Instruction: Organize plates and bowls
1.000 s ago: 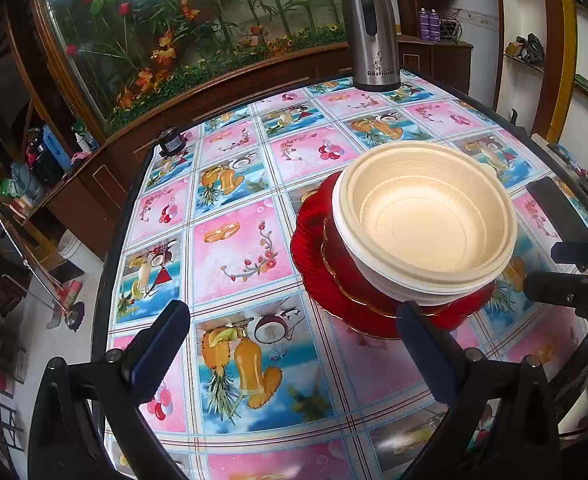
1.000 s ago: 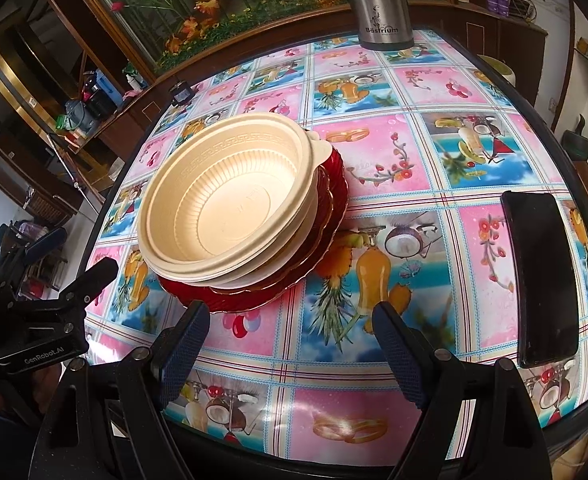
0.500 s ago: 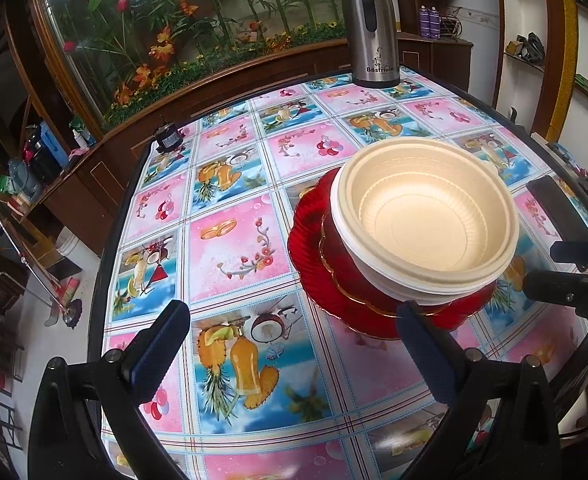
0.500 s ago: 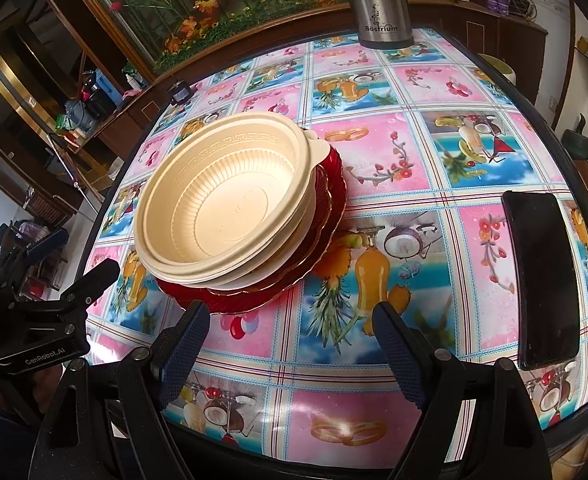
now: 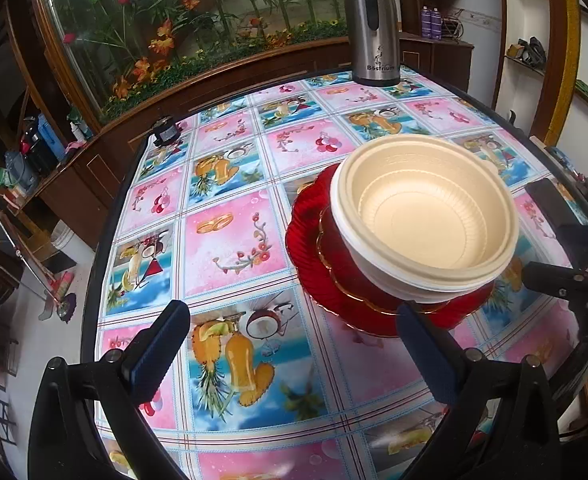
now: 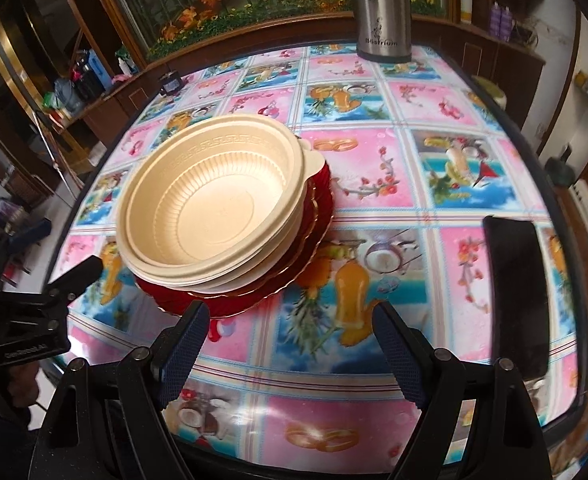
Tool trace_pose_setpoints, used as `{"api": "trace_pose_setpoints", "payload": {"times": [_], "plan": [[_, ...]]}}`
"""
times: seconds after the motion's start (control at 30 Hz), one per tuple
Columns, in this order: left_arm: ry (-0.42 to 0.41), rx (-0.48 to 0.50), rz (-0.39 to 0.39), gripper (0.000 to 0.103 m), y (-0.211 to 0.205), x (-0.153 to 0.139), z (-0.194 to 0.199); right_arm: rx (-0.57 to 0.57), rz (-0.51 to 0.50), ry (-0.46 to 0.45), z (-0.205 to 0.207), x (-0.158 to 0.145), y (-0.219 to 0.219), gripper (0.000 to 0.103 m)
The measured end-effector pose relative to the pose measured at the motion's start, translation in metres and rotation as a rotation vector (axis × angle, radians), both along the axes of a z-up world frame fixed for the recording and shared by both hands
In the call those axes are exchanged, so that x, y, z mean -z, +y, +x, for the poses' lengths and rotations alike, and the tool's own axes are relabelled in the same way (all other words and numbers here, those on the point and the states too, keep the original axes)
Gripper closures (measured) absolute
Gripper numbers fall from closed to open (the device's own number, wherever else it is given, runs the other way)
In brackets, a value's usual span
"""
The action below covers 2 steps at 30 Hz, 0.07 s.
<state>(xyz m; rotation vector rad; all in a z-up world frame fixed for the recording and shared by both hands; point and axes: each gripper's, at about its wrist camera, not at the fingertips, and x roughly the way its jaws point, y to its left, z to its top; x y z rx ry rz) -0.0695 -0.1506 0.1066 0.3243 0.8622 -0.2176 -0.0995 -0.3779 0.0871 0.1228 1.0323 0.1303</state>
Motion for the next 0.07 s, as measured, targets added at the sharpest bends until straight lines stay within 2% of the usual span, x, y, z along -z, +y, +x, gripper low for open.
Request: {"api": "trace_pose_setpoints", "payload": {"times": [0.07], "plan": [[0.002, 0.005, 0.002, 0.000, -0.0022, -0.0002, -0.0002, -0.004, -0.069, -0.016, -0.0002, -0.0039, 0.0037, 0.016]]}}
